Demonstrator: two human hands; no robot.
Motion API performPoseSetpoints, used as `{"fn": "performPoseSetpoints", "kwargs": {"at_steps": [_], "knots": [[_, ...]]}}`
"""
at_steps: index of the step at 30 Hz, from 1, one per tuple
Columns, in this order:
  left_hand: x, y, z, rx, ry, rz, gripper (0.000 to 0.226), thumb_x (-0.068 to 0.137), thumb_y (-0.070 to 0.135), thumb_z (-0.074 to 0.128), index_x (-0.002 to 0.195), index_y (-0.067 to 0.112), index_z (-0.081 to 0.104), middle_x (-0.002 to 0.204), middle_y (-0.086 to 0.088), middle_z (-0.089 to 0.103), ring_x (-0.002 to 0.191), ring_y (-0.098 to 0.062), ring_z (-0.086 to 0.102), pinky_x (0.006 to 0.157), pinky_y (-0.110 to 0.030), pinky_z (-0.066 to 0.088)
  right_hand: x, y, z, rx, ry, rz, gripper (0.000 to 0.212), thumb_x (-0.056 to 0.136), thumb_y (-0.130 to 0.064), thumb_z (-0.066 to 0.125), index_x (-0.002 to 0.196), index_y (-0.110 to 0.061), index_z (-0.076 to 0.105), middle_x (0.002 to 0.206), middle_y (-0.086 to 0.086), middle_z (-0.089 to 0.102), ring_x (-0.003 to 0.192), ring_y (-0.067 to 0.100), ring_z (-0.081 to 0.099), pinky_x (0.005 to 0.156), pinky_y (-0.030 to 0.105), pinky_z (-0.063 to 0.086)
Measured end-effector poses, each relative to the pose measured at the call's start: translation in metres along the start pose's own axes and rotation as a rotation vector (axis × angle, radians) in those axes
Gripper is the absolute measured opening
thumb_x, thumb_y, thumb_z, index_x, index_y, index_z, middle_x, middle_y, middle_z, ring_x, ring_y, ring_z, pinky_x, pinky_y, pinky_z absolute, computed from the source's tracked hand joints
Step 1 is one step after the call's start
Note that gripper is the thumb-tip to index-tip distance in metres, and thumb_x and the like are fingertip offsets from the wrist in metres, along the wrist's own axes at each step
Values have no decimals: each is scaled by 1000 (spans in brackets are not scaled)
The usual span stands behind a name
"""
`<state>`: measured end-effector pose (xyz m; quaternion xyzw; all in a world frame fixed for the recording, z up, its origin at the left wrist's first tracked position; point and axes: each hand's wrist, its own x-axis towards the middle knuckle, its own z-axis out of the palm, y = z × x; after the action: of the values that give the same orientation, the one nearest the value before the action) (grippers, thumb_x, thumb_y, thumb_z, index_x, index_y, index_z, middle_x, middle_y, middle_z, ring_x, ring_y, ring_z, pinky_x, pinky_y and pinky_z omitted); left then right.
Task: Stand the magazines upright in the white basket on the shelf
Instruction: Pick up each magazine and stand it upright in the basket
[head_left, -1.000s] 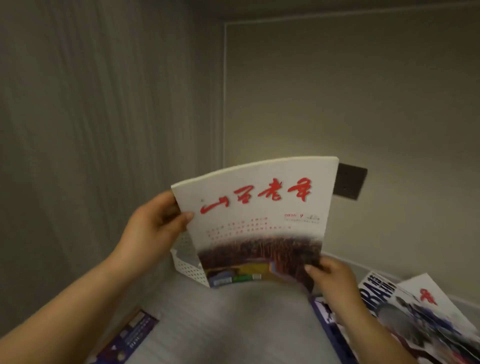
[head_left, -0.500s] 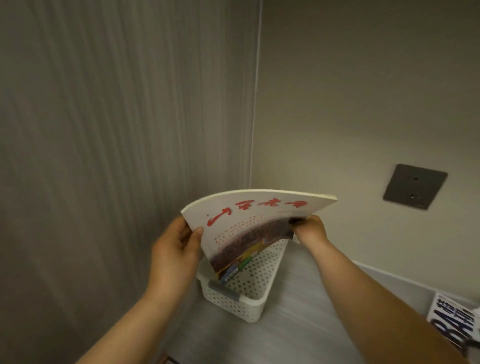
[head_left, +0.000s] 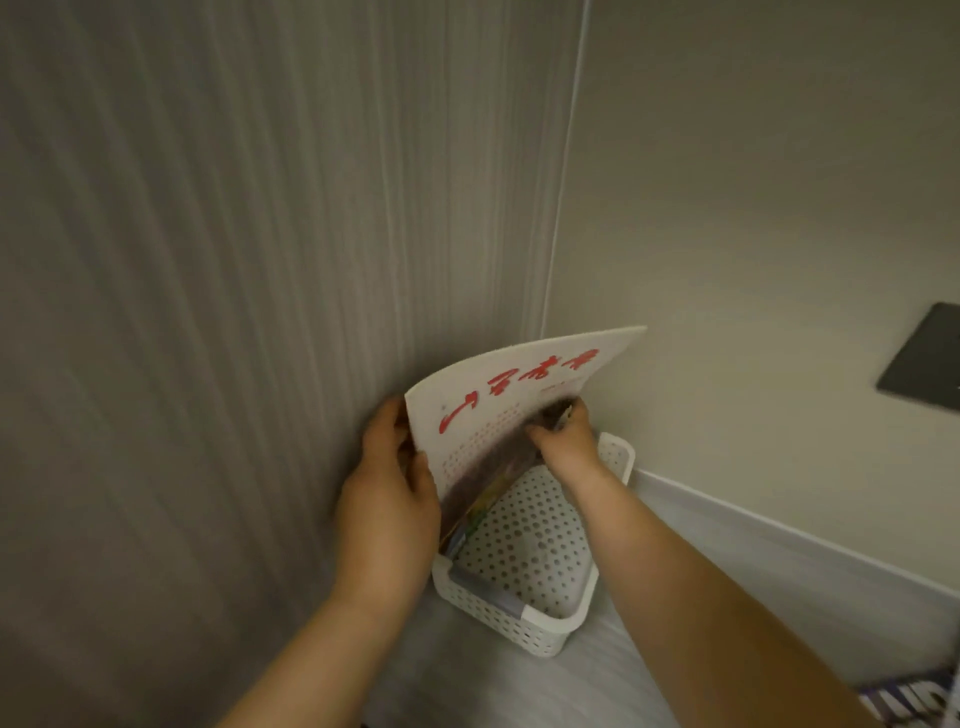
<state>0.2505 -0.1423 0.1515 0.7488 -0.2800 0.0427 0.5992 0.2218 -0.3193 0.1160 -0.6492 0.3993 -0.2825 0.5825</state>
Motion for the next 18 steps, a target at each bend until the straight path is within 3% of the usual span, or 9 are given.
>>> {"fn": "performPoseSetpoints", "kwargs": {"at_steps": [2,3,5,7,8,11,14,16,18], "knots": [[-5,1,4,-39,-78,22,73,82,-6,48,131,44,25,118,17,49,113,-12,54,96,-32,44,-2,6,7,-28,-57,26,68,84,-9,57,139,-11,18,145,13,35,132,30,35,110,40,31],[-9,0,6,-61,-122,34,83,82,-7,48,125,55,15,129,15,44,120,-12,48,101,-36,42,-4,9,9,-54,-84,43,70,85,-12,57,141,-12,14,146,12,33,134,29,33,109,40,29],[-17,-9,11,-26,-169,63,89,80,-7,51,116,60,5,147,3,30,133,-18,36,111,-42,32,-5,10,15,-68,-117,43,71,86,-17,57,142,-13,12,147,11,33,133,29,34,108,38,31],[-22,-19,14,172,-139,203,90,74,-7,59,126,47,9,147,-2,21,135,-27,30,112,-35,22,-3,5,23,-45,-148,-27,69,87,-18,56,142,-16,14,147,9,33,134,28,34,109,43,33],[-23,-24,15,288,-131,291,87,70,-6,65,132,36,21,145,-7,25,132,-33,33,106,-37,23,-2,2,29,-59,-176,-56,69,88,-19,54,143,-19,12,149,7,29,136,27,31,110,45,33],[-26,-28,14,619,-202,406,74,52,-2,80,121,9,54,130,-28,49,114,-46,50,87,-53,41,2,-2,38,-122,-260,-45,65,92,-23,45,144,-26,6,154,4,20,138,26,26,110,42,32],[-25,-32,11,823,-212,435,72,43,8,86,110,5,62,120,-28,58,106,-44,58,75,-51,51,2,2,35,-106,-296,-5,62,92,-28,44,144,-26,10,151,5,26,128,27,41,82,30,44],[-26,-33,11,814,-211,427,71,41,8,86,108,3,62,119,-28,58,105,-45,58,75,-52,51,2,4,31,-100,-296,-8,62,91,-30,46,143,-24,14,150,5,29,128,25,40,94,37,45],[-29,-33,11,790,-204,427,72,41,6,86,109,1,61,120,-30,57,106,-47,56,76,-53,49,-1,3,26,-93,-288,-21,62,91,-31,48,143,-23,16,150,5,30,132,24,36,106,38,38]]}}
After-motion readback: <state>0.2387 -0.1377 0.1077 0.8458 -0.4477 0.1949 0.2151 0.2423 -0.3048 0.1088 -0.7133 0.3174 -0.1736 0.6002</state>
